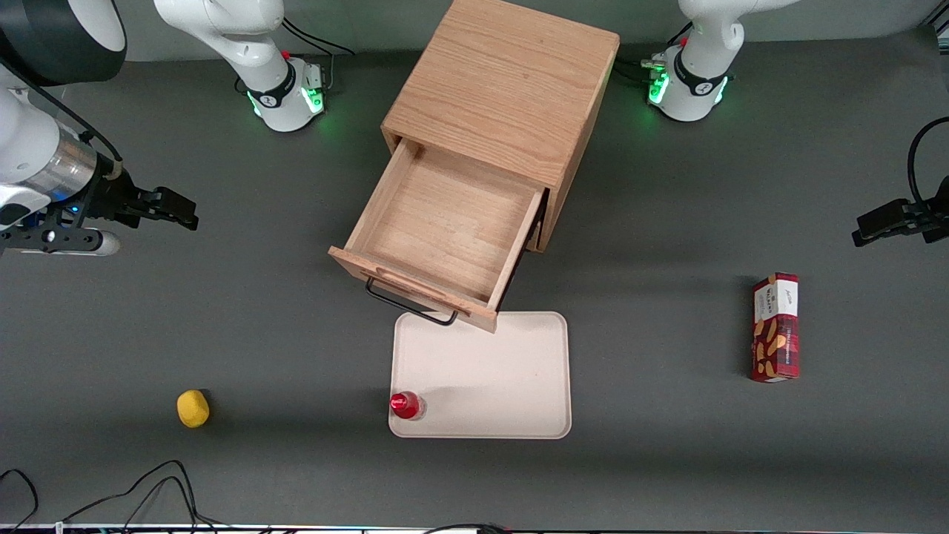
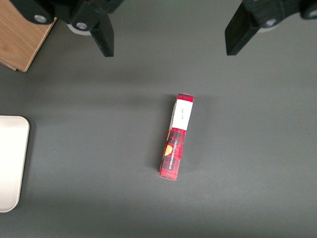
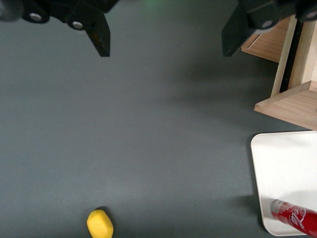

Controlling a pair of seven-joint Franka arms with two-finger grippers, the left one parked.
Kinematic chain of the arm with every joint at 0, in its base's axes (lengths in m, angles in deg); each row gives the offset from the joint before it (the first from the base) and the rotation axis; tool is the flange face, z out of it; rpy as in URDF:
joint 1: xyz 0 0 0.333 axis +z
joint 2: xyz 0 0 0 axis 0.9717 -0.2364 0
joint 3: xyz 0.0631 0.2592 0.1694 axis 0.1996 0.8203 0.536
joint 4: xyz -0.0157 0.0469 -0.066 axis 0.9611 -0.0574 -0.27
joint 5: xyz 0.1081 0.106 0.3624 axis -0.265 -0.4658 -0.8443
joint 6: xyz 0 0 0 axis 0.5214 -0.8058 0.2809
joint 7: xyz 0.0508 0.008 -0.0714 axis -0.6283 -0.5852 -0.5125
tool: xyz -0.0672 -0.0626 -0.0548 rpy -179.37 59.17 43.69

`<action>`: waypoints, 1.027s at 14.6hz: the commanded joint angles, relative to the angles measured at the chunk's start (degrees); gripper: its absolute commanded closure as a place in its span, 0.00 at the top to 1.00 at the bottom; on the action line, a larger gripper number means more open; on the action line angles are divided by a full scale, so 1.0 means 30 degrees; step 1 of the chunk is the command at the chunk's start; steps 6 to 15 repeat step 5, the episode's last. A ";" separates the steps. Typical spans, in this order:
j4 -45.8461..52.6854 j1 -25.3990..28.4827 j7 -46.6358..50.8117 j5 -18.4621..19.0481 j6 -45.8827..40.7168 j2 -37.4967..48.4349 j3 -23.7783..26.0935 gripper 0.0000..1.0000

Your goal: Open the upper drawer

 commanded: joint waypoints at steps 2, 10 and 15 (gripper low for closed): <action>0.0102 -0.0148 0.0519 0.0325 0.0029 0.0706 0.0219 1.00; 0.0073 -0.0149 0.0490 0.0354 0.0029 0.0766 0.0219 1.00; 0.0073 -0.0149 0.0490 0.0354 0.0029 0.0766 0.0219 1.00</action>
